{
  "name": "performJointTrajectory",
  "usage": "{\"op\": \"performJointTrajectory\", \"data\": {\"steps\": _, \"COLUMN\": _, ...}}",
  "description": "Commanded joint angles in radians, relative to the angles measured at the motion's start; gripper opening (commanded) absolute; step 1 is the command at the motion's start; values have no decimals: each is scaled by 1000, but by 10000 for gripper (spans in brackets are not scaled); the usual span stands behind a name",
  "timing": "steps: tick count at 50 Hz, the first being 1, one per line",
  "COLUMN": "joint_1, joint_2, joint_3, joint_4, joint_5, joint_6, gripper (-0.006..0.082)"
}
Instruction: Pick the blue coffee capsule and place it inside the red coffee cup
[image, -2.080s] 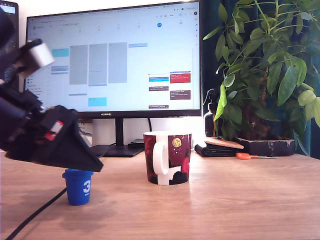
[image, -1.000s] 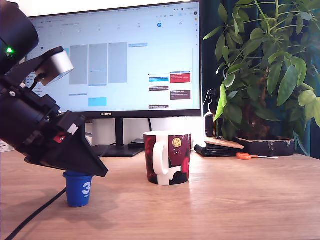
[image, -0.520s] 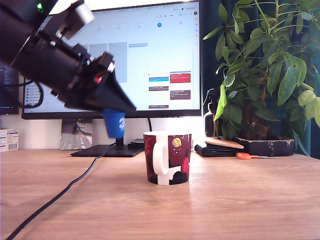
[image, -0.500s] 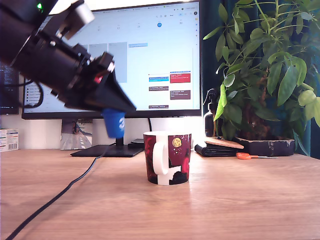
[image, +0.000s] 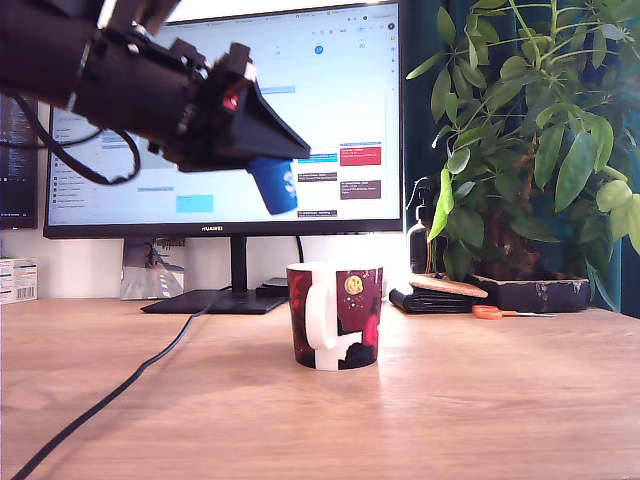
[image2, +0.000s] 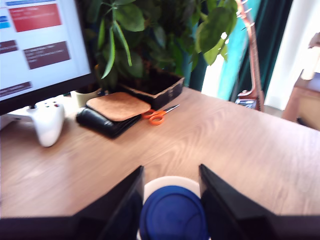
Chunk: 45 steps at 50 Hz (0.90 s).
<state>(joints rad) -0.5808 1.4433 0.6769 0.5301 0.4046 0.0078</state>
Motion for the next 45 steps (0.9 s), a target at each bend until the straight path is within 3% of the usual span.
{"op": "performJointTrajectory", "data": {"steps": 1, "joint_1": -10, "joint_2": 37, "joint_3": 13, "joint_4": 56, "joint_5": 15, "joint_6": -9, "gripper": 164}}
{"op": "performJointTrajectory", "data": {"steps": 13, "joint_1": -25, "joint_2": 126, "joint_3": 32, "joint_4": 151, "joint_5": 33, "joint_6": -46, "gripper": 164}}
{"op": "performJointTrajectory", "data": {"steps": 34, "joint_1": -38, "joint_2": 201, "joint_3": 51, "joint_4": 156, "joint_5": 38, "joint_6": -41, "gripper": 178}}
{"op": "performJointTrajectory", "data": {"steps": 41, "joint_1": -40, "joint_2": 201, "joint_3": 51, "joint_4": 167, "joint_5": 54, "joint_6": -22, "gripper": 317}}
{"op": "performJointTrajectory", "data": {"steps": 45, "joint_1": -40, "joint_2": 201, "joint_3": 51, "joint_4": 169, "joint_5": 56, "joint_6": 1, "gripper": 484}}
